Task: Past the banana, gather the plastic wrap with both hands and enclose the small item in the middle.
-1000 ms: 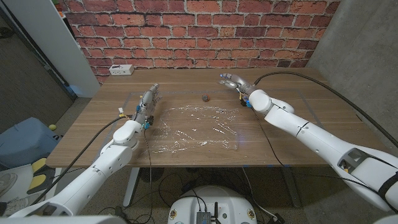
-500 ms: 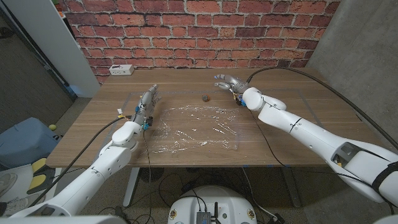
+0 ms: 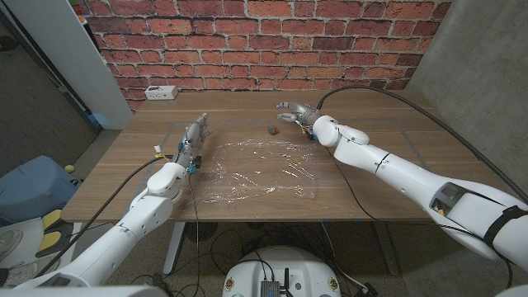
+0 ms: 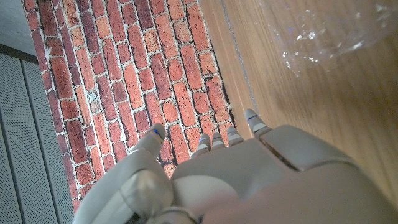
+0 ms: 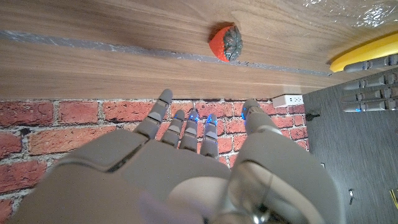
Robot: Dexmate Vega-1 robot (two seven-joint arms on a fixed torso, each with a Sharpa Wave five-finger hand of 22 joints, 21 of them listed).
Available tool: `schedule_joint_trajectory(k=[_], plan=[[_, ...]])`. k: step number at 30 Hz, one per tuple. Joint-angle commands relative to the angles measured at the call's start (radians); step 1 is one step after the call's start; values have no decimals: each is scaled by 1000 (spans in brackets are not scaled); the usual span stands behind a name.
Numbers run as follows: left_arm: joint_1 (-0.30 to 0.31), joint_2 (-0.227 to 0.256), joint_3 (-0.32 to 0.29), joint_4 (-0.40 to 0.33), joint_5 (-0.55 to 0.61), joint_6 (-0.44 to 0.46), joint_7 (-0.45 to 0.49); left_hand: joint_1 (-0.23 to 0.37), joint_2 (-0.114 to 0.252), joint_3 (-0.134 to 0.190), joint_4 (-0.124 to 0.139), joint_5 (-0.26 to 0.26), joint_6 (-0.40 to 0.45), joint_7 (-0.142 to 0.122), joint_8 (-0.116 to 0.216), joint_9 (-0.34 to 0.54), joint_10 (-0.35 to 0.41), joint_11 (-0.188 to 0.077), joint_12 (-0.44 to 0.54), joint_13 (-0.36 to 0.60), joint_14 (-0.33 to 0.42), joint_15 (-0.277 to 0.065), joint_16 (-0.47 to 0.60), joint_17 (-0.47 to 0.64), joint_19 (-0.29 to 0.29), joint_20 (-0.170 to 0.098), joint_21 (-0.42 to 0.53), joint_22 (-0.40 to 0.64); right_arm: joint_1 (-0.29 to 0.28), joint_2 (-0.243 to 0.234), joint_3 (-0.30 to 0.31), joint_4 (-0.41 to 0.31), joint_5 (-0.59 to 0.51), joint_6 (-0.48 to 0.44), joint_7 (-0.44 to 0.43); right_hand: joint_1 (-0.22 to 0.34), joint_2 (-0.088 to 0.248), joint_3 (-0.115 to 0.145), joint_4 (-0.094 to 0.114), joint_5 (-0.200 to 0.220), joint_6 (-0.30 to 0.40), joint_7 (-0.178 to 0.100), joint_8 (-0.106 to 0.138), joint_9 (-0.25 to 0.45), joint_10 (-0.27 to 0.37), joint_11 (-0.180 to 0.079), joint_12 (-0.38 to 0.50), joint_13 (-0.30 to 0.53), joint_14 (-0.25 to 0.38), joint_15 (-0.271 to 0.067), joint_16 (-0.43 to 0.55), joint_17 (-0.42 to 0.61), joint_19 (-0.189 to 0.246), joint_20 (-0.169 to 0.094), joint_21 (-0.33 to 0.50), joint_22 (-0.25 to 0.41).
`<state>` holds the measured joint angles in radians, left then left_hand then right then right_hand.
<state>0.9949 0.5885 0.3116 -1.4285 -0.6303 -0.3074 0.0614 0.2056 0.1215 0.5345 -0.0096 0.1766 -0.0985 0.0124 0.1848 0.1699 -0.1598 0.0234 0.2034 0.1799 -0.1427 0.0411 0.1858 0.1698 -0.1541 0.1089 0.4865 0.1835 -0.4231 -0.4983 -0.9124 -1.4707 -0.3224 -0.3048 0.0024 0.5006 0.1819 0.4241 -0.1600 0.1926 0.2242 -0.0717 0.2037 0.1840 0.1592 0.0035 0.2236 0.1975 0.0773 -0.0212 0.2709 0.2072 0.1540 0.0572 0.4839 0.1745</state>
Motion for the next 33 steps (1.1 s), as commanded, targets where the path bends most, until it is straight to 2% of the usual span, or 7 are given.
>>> schedule_joint_trajectory(k=[1, 18, 27, 33], plan=[[4, 4, -3, 0, -7, 3, -4, -6, -4, -3, -2, 0, 1, -8, -1, 5, 2, -3, -1, 4, 0, -6, -3, 3, -7, 7, -3, 5, 40, 35, -55, 47, -53, -5, 46, 12, -1, 10, 1, 6, 9, -2, 4, 3, 7, -3, 4, 4, 9, -2, 7, 6, 10, -3, -6, 3], [2, 4, -6, 7, -12, 7, -5, -10, -5, -5, -3, 1, 1, -14, -2, 5, 1, -1, -2, 4, -2, -6, -4, 3, -8, 15, -7, 6, 83, 87, -97, 144, -81, 17, 72, 34, -1, 19, 0, 4, 17, -4, 2, 3, 11, -8, 1, 4, 22, -10, 12, 7, 24, -4, -7, 3], [6, 10, -8, -1, -13, 18, 2, -13, -5, -6, -3, 1, 1, -16, -2, 5, -1, 0, -3, 4, -1, -6, -3, 3, -8, 16, -8, 6, 102, 113, -123, 192, -101, 23, 69, 65, -3, 32, -7, 4, 15, -3, -1, 3, 16, -5, 0, 4, 46, -25, 21, 7, 45, -14, -5, 3], [8, 14, -9, -9, -12, 25, 7, -14, -6, -7, -3, 1, 3, -17, -2, 5, 0, -2, -3, 4, -2, -7, -3, 3, -8, 17, -10, 6, 111, 127, -142, 219, -121, 28, 60, 102, -9, 43, -17, 1, 20, -4, -1, 4, 22, -13, -2, 4, 62, -35, 25, 5, 67, -23, -2, 3]])
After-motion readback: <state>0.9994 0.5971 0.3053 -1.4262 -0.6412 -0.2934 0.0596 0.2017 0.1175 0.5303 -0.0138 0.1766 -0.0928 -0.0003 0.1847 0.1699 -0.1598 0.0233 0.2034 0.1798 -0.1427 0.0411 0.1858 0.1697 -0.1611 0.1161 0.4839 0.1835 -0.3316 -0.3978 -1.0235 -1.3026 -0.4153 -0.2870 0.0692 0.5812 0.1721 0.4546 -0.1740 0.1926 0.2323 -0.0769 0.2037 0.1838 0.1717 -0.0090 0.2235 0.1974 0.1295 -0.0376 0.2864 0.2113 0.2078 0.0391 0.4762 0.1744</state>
